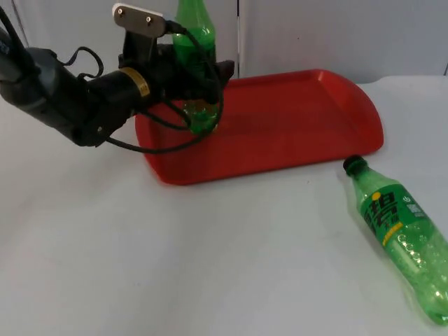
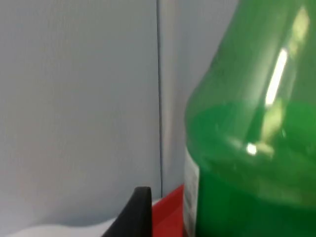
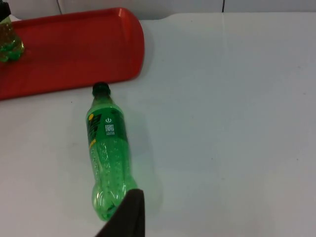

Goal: Place the bottle upright on the tray.

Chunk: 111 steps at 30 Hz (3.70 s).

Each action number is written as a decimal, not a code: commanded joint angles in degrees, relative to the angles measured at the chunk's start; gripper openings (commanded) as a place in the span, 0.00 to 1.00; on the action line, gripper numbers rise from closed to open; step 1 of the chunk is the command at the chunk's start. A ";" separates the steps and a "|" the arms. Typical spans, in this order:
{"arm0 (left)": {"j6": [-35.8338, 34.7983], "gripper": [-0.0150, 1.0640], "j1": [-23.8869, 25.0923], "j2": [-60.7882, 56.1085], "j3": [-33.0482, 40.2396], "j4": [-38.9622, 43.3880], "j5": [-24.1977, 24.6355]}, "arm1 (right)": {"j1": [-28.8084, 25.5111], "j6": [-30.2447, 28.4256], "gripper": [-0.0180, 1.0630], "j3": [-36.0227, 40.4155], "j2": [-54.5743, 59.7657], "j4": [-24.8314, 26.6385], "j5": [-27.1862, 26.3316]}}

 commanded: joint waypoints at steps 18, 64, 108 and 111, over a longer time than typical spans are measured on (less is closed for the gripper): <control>4.16 0.99 0.81 -9.96 18.23 -3.80 -1.72 | -0.33 -0.25 0.99 0.04 -0.15 0.31 -0.39; -2.22 0.99 0.81 -67.11 30.81 -7.42 61.51 | -0.33 -0.25 0.99 0.04 -0.15 0.31 -0.39; 23.86 0.99 0.81 -101.46 42.08 -35.93 72.03 | -0.33 -0.25 0.99 0.04 -0.15 0.31 -0.39; 23.86 0.99 0.81 -103.78 42.08 -36.01 72.88 | -0.33 -0.25 0.99 0.04 -0.15 0.31 -0.39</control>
